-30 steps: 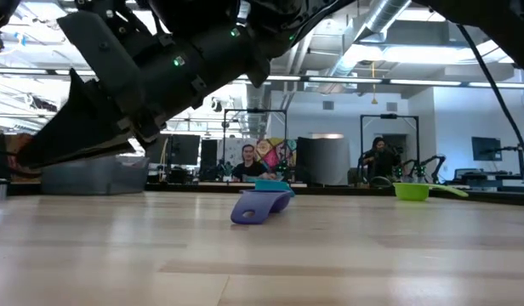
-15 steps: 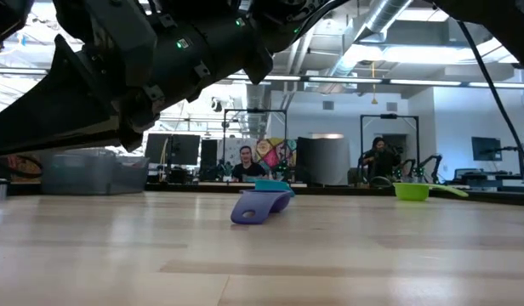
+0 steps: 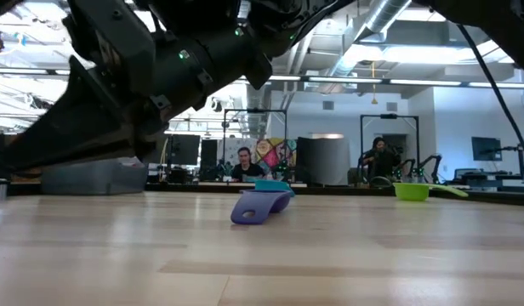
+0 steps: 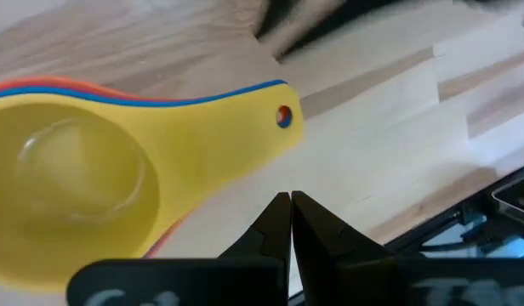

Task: Nest measuring cups in basket
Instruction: Stack the yellow measuring cup on top of the blue measuring cup

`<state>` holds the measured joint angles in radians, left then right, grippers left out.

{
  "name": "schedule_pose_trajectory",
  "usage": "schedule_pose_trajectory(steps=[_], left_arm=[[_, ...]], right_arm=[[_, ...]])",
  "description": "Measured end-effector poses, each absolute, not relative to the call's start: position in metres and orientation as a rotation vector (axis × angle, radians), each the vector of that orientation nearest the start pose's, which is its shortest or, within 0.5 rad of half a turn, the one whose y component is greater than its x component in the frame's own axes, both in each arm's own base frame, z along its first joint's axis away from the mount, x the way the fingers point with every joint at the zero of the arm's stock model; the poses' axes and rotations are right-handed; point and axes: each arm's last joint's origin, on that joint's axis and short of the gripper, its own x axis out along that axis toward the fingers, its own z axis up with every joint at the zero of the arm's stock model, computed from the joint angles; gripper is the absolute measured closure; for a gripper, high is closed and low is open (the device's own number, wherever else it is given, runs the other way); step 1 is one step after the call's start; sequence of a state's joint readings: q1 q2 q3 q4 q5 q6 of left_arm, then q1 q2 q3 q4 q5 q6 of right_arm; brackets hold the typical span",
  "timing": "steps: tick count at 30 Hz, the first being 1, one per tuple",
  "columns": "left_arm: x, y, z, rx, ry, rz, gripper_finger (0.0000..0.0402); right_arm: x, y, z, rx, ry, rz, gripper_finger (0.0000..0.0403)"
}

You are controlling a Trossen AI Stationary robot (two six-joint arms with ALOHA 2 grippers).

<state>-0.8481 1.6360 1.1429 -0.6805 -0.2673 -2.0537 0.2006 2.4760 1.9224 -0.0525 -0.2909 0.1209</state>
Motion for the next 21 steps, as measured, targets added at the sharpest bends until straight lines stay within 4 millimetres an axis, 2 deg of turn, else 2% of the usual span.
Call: schedule_pose_trajectory(steps=[7, 12, 16, 21], left_arm=[[0.21, -0.234, 0.244, -1.106, 1.035, 0.71, 0.0401], [0.202, -0.23, 0.262, -1.042, 1.05, 0.792, 0.0401], [0.196, -0.23, 0.27, -1.01, 1.07, 0.819, 0.0401], [0.188, -0.234, 0.27, -0.983, 1.104, 0.812, 0.0401]], right_arm=[[0.537, 0.09, 0.148, 0.297, 0.644, 0.376, 0.0327], [0.535, 0.067, 0.171, 0.311, 0.63, 0.333, 0.0327], [0.532, 0.046, 0.187, 0.317, 0.642, 0.263, 0.0327], [0.518, 0.018, 0.209, 0.333, 0.715, 0.174, 0.0327]])
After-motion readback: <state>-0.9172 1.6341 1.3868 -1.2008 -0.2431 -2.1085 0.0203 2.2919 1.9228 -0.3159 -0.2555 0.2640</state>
